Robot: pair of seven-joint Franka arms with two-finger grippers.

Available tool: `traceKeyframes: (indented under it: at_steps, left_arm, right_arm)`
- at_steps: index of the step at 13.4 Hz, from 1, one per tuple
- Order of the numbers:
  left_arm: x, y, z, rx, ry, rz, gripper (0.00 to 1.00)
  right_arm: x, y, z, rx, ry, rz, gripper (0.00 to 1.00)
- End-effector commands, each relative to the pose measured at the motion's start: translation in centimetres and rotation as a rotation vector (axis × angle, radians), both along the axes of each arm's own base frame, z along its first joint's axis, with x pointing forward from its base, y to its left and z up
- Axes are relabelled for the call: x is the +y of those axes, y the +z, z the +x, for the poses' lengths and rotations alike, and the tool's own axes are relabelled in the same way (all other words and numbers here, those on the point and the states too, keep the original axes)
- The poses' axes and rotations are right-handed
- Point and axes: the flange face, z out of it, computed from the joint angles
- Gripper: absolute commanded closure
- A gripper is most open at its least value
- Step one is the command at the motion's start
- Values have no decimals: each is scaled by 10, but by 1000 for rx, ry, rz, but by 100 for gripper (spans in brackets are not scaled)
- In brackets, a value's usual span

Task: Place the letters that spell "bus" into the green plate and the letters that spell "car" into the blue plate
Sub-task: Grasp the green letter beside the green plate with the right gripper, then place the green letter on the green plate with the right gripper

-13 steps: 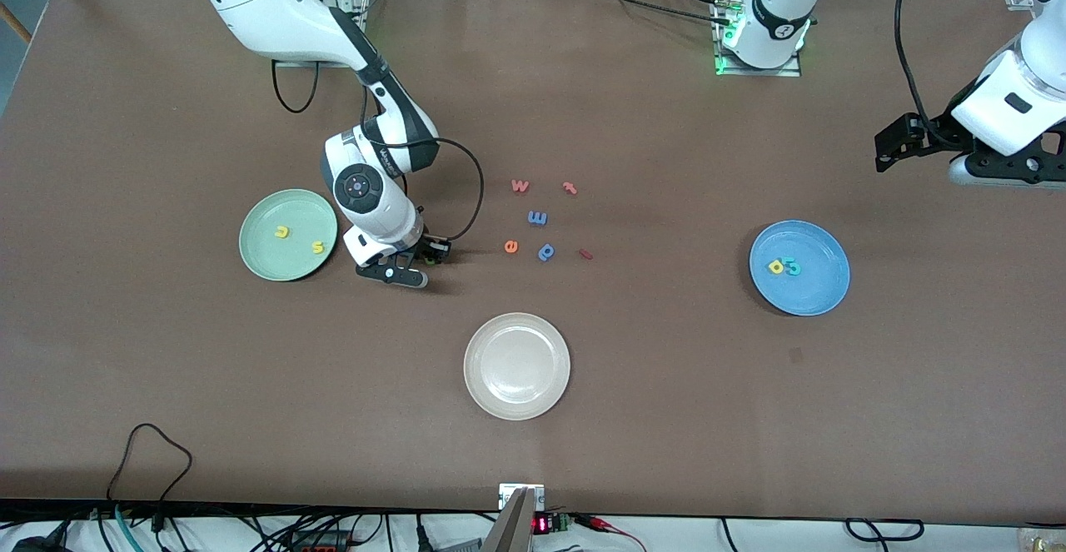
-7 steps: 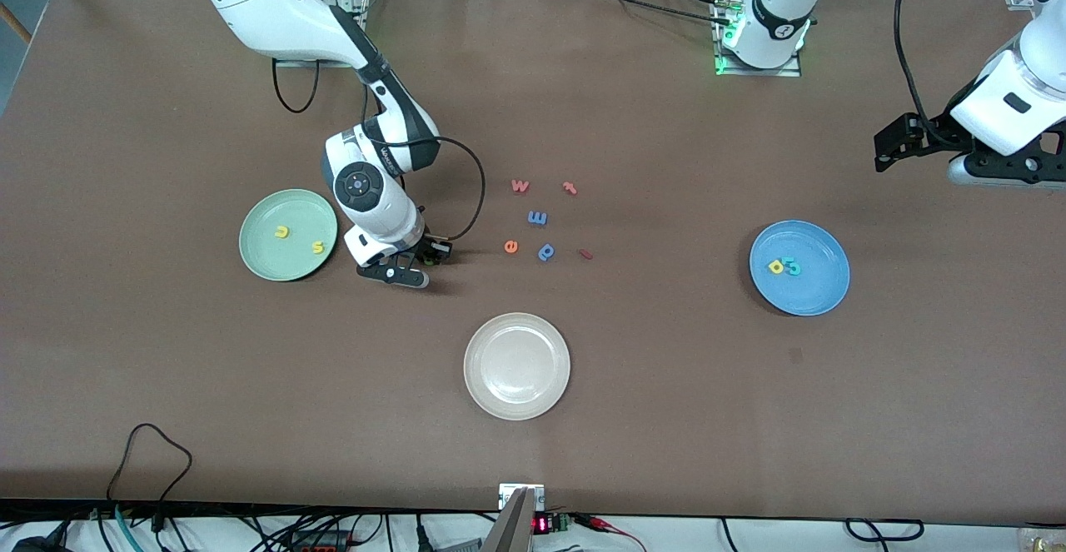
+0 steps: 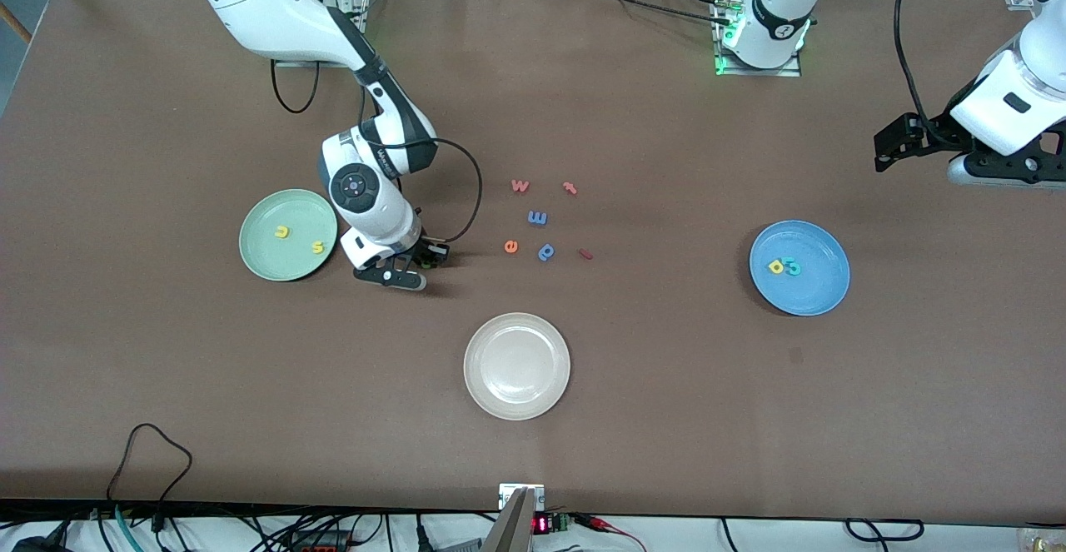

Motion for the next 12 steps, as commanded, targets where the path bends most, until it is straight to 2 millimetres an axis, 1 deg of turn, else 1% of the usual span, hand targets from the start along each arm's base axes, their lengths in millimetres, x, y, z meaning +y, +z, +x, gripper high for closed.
traceKeyframes:
  at_steps: [1, 3, 4, 6, 7, 9, 11, 12]
  left_arm:
    - [0, 7, -4, 2, -19, -23, 0]
    - [0, 7, -4, 2, -19, -23, 0]
    - [0, 7, -4, 2, -19, -23, 0]
    - [0, 7, -4, 2, -19, -23, 0]
    - [0, 7, -4, 2, -19, -23, 0]
    - [0, 7, -4, 2, -19, -23, 0]
    - [0, 7, -4, 2, -19, -23, 0]
    - [0, 7, -4, 2, -19, -23, 0]
  right_arm:
    - [-48, 47, 16, 30, 71, -20, 100]
    - [-88, 61, 19, 81, 113, -33, 100]
    - [-109, 64, 20, 93, 140, -33, 100]
    - [-163, 62, 17, 112, 193, -27, 100]
    - [-185, 58, 14, 124, 209, -24, 100]
    - [-220, 49, 8, 148, 237, -15, 99]
    - [-245, 38, 0, 176, 239, -8, 97]
    - [-252, 35, -3, 186, 241, -5, 93]
